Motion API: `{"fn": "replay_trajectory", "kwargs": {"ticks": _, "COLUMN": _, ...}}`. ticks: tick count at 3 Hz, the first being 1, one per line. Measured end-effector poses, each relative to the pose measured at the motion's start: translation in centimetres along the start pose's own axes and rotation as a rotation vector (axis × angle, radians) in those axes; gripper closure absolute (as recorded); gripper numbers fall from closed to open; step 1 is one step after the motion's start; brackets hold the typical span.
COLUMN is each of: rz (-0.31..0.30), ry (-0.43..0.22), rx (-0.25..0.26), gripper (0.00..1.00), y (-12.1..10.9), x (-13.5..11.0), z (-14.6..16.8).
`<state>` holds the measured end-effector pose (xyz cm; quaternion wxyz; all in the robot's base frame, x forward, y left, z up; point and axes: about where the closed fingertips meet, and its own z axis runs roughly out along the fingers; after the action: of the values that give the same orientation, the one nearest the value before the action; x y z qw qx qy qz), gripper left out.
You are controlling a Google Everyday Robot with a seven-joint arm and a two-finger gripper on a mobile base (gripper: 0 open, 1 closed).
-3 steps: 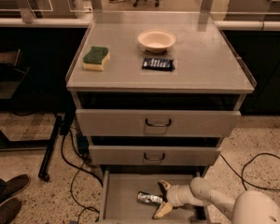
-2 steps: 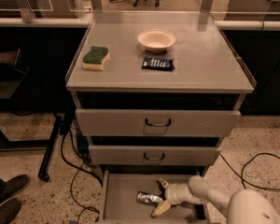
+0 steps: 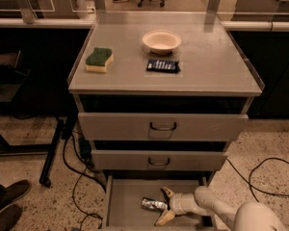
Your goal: Pick redbull can from bottom drawer and place on counter
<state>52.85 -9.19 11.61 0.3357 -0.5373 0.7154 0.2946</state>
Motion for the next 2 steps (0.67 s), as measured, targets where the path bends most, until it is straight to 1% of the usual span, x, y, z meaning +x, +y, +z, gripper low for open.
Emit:
{"fn": "replay_trajectory", "kwargs": {"ticks": 1, "rz": -0.005, "ry": 0.013, "rx": -0.013, "gripper": 0.0, "y": 0.11, "x": 0.69, "z": 0.64}}
{"fn": "replay_trajectory", "kwargs": {"ticks": 2, "rz": -0.006, "ry": 0.013, "rx": -0.013, "gripper": 0.0, "y": 0.08, "x": 0.71, "z": 0.67}}
